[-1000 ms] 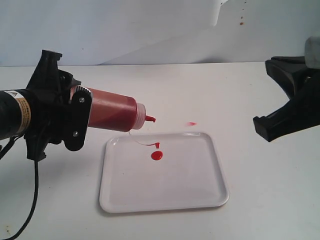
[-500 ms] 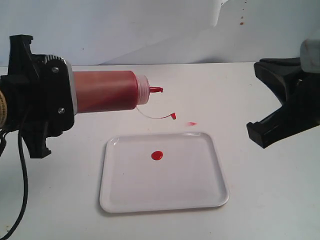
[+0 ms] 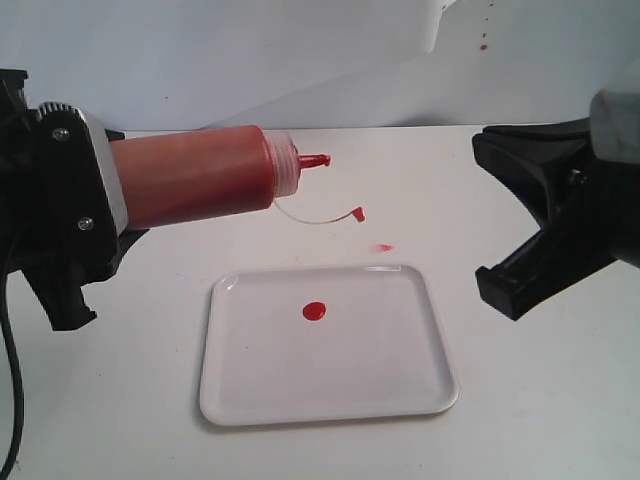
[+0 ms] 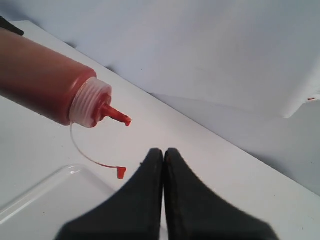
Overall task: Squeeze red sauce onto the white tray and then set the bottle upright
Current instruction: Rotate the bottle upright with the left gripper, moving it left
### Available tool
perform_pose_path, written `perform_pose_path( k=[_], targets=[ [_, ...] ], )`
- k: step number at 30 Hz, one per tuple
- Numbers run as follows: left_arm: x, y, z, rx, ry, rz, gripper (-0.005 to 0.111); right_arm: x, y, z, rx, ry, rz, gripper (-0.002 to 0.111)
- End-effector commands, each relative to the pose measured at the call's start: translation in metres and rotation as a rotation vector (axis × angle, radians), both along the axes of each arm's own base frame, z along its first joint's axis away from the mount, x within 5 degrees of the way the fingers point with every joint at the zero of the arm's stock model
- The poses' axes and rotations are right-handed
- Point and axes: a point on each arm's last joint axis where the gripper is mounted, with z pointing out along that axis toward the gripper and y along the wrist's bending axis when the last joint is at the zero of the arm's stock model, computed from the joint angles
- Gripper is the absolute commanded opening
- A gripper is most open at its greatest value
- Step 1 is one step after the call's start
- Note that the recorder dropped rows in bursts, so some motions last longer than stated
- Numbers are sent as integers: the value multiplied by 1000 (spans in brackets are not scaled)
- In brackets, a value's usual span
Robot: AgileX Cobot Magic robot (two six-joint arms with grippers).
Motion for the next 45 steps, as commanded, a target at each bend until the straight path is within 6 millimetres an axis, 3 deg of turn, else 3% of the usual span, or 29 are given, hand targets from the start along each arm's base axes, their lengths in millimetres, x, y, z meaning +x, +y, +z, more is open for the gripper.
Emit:
perform_pose_path(
  k=[1, 10, 45],
  targets=[
    [-3, -4, 7, -112, -1, 2, 0, -2, 3, -1, 6, 1, 38, 0],
    [-10, -9, -5, -169, 28, -61, 0, -3, 4, 0, 9, 2, 50, 0],
    [-22, -9, -29, -378, 176, 0, 0, -7, 2, 4, 28, -15, 63, 0]
  ],
)
